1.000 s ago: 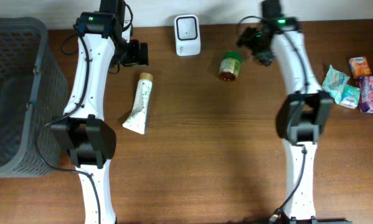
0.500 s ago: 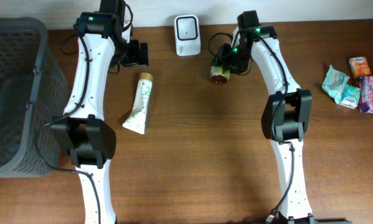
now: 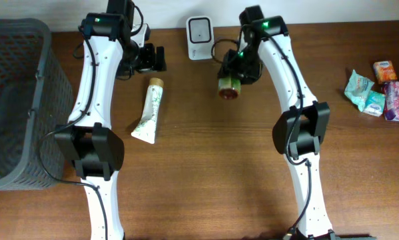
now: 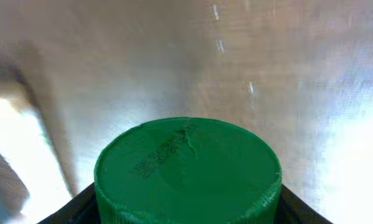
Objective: Scan the item barcode
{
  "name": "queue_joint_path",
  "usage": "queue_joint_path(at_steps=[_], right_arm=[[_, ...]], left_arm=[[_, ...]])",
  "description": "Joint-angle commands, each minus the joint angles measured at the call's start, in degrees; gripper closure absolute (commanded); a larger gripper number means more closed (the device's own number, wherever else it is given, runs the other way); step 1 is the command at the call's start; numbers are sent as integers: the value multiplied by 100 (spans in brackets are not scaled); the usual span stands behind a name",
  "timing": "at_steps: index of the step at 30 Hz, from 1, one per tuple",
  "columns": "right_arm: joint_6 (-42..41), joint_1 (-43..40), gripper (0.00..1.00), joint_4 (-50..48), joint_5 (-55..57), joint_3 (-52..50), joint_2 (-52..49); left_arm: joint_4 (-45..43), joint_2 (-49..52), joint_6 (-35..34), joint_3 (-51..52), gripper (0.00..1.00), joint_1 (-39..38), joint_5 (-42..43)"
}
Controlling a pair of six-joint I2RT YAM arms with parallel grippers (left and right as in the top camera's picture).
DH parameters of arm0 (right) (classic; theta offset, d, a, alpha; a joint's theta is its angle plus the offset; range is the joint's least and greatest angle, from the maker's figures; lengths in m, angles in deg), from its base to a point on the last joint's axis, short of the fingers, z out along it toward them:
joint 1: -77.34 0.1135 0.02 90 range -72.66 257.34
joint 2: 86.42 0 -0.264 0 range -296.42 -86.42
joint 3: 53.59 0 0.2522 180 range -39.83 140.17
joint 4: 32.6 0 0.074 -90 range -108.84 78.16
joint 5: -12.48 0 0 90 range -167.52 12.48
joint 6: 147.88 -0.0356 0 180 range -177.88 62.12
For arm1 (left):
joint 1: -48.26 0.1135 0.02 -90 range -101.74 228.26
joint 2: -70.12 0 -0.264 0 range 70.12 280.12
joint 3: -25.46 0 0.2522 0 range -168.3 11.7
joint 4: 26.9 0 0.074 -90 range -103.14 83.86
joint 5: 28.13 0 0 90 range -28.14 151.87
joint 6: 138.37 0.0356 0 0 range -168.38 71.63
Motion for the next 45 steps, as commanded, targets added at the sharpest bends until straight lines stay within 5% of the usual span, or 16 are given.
queue_joint_path(at_steps=[1,3,6,13,19,30,31,33,35,37,40,43,44,45], right_arm=[[157,520,40,101,474,-621,181],[155,785,35,-61,472,-988,181],[153,1019,1,31,468,-879,197],[131,35,1,1412,404,1040,420],[251,-1738,1,1405,-1705,1499,699],[481,-1469,1,1405,-256,1493,691],[481,-1445,1,1405,-184,1493,691],[483,-1443,1,1405,-170,1493,686],[481,-1443,1,1405,-168,1493,684],[481,-1443,1,1405,-168,1493,673],[481,-1440,1,1405,-168,1453,671],[483,-1440,1,1405,-90,1211,671],[483,-1440,1,1405,-15,1091,671],[560,-1440,1,1405,-20,935,671]], left_arm=[[24,-90,114,22,1,35,157],[68,-90,116,22,1,35,157],[114,-90,116,22,1,24,160],[59,52,243,22,1,-212,1158],[-612,931,109,22,1,-957,2404],[-988,1725,-1698,22,1,-2140,256],[-984,1775,-1779,22,5,-2179,74],[-914,1792,-1777,22,32,-2188,-214],[-765,1790,-1773,9,38,-2177,-313],[-590,1790,-1764,7,56,-2159,-356],[-446,1790,-1707,-168,48,-2138,-348],[90,1790,-1707,-981,18,-2044,-352],[323,1790,-1707,-1335,0,-1969,-348],[518,1790,-1707,-1582,1,-1908,-350]])
